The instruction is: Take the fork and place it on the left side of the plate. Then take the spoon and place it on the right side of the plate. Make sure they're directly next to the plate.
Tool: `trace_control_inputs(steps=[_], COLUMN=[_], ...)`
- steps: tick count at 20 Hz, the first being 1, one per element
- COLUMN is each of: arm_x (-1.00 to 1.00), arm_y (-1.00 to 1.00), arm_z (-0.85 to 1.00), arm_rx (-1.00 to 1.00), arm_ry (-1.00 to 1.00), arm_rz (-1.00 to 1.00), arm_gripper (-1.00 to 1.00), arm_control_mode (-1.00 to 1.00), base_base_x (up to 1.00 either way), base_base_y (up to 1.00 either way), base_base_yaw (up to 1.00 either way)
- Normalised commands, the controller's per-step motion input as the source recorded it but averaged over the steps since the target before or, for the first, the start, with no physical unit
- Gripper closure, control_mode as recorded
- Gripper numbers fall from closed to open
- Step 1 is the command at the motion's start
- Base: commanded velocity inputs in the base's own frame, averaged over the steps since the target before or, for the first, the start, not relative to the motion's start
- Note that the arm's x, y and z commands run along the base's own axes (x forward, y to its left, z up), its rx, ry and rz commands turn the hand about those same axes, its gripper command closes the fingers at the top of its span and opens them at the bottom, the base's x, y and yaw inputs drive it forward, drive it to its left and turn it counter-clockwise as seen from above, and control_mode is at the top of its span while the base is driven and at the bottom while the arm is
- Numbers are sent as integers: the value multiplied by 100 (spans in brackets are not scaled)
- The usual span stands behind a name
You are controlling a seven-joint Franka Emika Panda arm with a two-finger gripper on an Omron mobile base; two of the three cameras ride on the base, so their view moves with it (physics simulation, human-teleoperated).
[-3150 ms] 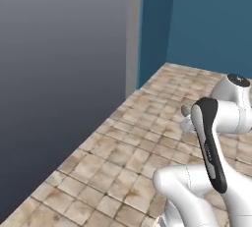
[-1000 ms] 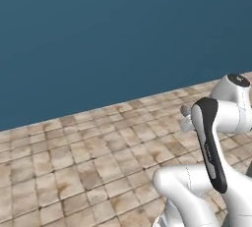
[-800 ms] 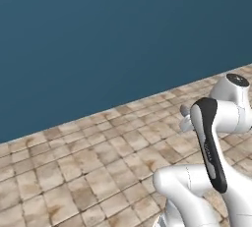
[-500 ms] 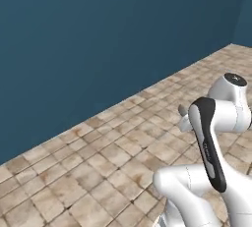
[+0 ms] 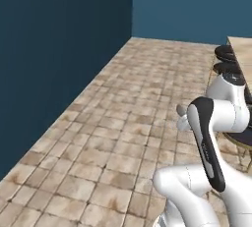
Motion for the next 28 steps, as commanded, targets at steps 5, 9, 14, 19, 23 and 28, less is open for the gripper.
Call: trace_control_inputs(steps=[5,9,14,19,23,28], arm_x=[0,0,0,0,0,0], arm_y=[0,0,0,0,0,0], arm_z=[0,0,0,0,0,0], arm_rx=[0,0,0,0,0,0], arm_ry=[0,0,0,0,0,0], arm_rz=[0,0,0,0,0,0], arm_gripper=[100,100,100,100,100,100], arm_control_mode=[100,100,100,100,100,100], base_base_x=[47,45,40,64,84,36], base_base_y=[41,40,39,43,69,53], base_base_yaw=[-83,-84,-85,-77,-42,-24])
